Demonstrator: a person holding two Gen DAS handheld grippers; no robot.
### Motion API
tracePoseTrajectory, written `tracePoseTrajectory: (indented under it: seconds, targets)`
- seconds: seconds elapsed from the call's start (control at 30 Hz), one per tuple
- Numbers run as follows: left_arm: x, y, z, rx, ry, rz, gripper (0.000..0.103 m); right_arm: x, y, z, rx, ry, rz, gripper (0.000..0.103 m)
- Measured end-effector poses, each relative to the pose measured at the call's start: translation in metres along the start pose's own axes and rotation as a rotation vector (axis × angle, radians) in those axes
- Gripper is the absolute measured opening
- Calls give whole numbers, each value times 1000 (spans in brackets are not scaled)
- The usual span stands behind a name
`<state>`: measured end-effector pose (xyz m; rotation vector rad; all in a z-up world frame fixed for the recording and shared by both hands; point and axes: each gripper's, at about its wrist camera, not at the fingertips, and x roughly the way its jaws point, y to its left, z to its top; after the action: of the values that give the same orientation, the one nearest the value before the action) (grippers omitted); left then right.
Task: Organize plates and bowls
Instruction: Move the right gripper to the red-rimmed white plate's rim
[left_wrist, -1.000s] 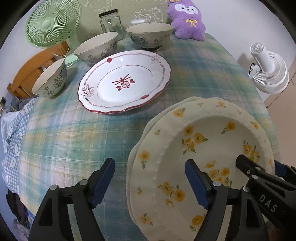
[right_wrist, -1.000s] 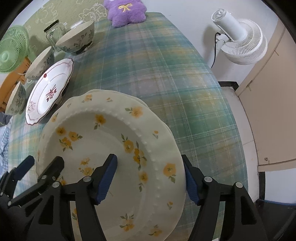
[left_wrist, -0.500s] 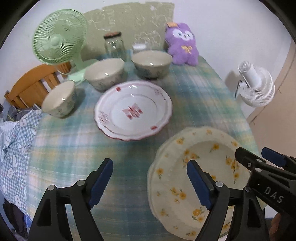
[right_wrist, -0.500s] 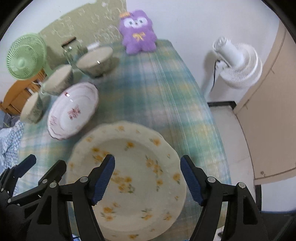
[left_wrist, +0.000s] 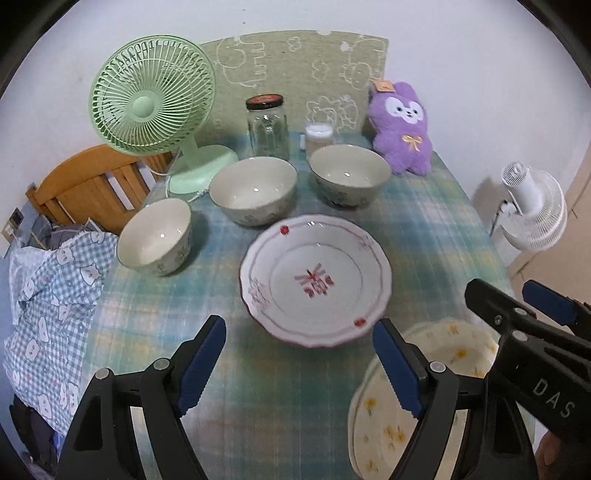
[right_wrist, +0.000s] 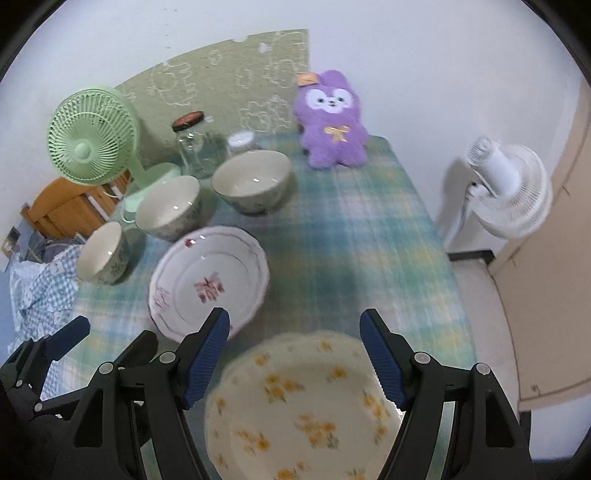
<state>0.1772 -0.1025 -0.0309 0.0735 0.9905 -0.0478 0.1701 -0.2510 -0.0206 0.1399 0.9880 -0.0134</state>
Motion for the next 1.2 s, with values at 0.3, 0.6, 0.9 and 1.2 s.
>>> tracePoseTrajectory:
  seconds: [0.3, 0.6, 0.9, 1.2]
  targets:
    - [38, 14, 29, -58, -14, 45, 83, 49, 21, 43, -72, 12, 45, 76]
    - [88, 29, 40, -109, 28, 101, 83, 107, 28, 63, -96, 54, 54, 76]
    - [137, 36, 30, -123, 106, 140, 77, 160, 28, 60, -88, 134, 46, 73]
    - [161, 37, 26, -132, 169, 128, 60, 192, 34, 58, -108, 204, 67, 60]
